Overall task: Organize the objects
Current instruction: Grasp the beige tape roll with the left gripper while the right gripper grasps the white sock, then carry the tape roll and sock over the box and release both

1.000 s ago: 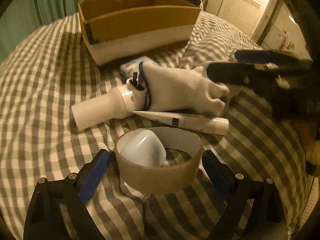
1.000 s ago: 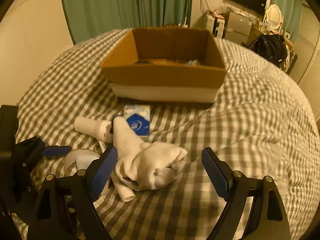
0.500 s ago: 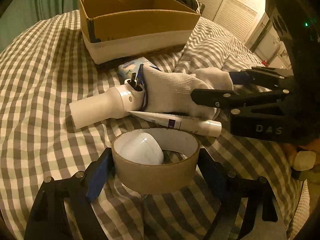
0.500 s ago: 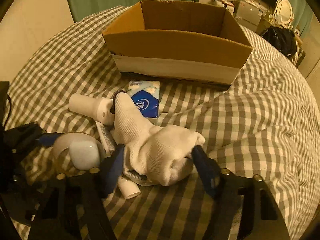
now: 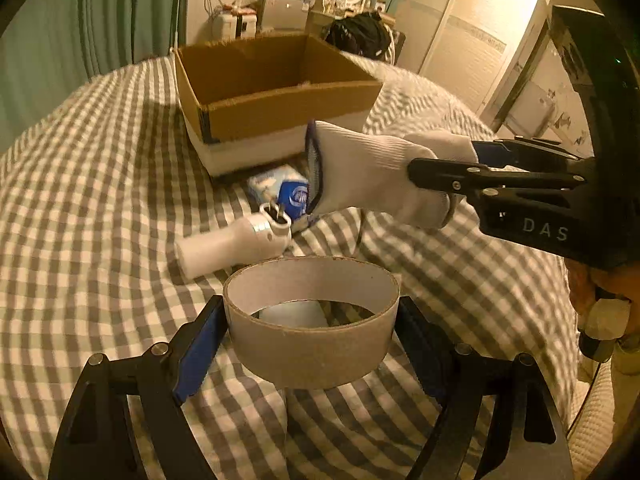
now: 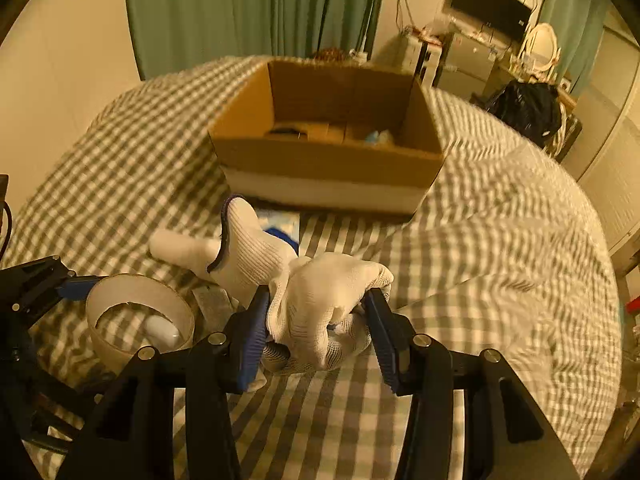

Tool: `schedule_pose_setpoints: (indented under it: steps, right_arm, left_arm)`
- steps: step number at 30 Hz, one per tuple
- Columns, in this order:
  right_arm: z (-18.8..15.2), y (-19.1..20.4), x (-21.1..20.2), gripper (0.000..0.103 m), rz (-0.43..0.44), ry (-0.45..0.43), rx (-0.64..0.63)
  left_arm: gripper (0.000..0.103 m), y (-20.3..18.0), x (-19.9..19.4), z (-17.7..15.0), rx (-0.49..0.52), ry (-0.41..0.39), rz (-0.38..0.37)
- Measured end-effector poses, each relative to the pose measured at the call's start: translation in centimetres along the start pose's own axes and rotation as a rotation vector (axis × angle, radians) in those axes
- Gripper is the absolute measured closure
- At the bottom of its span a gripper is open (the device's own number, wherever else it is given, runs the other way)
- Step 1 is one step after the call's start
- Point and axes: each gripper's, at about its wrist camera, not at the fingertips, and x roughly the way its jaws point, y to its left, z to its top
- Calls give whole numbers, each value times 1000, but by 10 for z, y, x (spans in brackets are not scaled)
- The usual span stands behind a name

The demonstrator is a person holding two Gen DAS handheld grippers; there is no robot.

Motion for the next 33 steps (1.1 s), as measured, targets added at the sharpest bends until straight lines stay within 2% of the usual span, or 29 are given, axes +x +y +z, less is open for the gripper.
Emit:
schedule_pose_setpoints:
  steps: [10, 19, 27, 33]
  right_arm:
    - [15, 8, -56, 56, -54, -98, -16]
    - [40, 4, -99, 56, -94, -201, -9]
    - [85, -7, -109, 56, -102, -307, 13]
    - [132, -11, -94, 56, -117, -332, 24]
  left_arm:
    - [18, 2, -45, 18, 2, -79, 86]
    - [18, 8, -86, 67, 24, -216, 147]
    - [18, 13, -93, 127, 41, -329, 167]
    - [18, 28, -69, 176, 32, -342, 178]
